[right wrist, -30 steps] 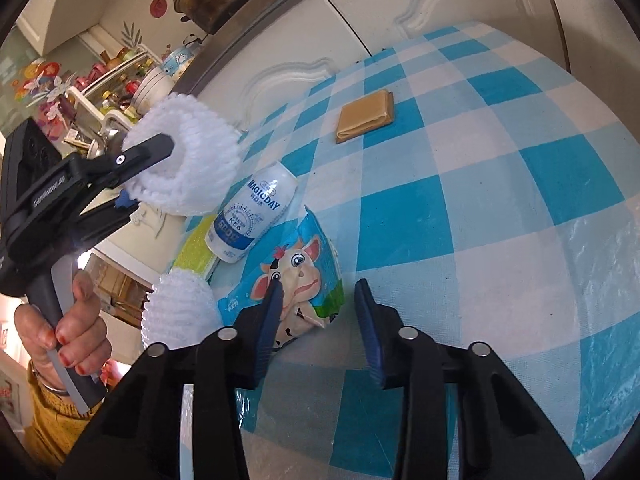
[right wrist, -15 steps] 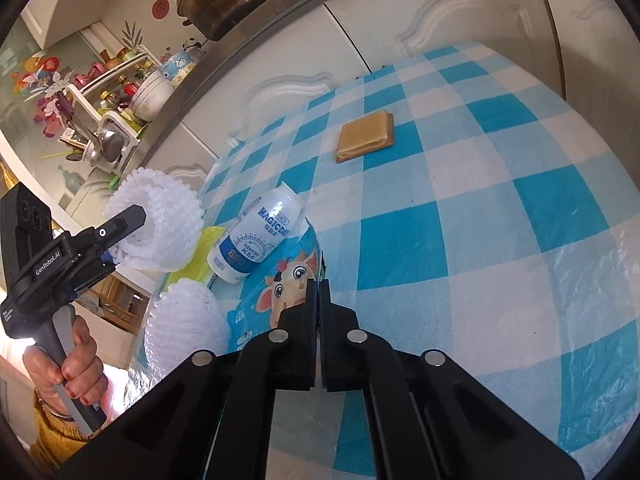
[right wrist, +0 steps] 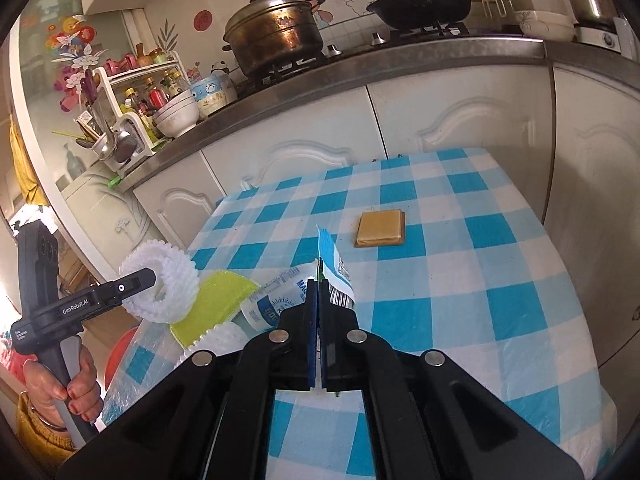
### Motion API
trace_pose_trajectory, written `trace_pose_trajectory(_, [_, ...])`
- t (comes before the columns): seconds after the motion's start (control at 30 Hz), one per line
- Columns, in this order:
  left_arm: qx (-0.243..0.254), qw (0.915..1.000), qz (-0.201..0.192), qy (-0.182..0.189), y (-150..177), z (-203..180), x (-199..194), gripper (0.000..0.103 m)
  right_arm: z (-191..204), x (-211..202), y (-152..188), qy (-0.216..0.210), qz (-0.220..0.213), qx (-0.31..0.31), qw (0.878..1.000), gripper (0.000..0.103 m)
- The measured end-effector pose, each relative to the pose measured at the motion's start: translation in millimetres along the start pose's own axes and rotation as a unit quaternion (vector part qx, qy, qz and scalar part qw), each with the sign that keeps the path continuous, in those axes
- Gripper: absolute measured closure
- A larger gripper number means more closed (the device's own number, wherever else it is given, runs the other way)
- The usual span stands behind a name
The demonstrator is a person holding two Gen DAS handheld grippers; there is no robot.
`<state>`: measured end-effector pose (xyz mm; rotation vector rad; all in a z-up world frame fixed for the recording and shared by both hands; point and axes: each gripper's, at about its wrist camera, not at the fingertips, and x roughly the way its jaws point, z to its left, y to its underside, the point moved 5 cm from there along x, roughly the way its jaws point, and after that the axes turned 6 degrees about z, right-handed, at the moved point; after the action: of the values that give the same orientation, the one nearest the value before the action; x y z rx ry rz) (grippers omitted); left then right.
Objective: Collect trash
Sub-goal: 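Carry the foam sleeve and cow-print packet over the red bucket with both tools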
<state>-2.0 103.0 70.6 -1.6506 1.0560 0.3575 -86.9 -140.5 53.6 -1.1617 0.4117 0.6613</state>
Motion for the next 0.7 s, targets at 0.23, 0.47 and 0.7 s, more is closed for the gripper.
trace_pose_trajectory(0.23, [-0.015, 0.9998, -0.003, -0.01, 11.2, 23.6, -13.9, 0.053, 10.2, -10.8, -12.4, 0.005, -0.015, -0.006, 1.0, 0.102])
trace_pose_trajectory(0.47, [-0.035, 0.999, -0.019, -0.021, 13.2, 50.3, -32.3, 0.053, 33.3, -23.6, -29.7, -0.01, -0.03, -0.016, 0.999, 0.102])
trace_pose_trajectory(0.7, [-0.058, 0.9967, -0.039, -0.04, 16.0, 82.3, -56.8, 0.053, 69.1, -24.3, -48.1, -0.058, -0.033, -0.022, 0.998, 0.102])
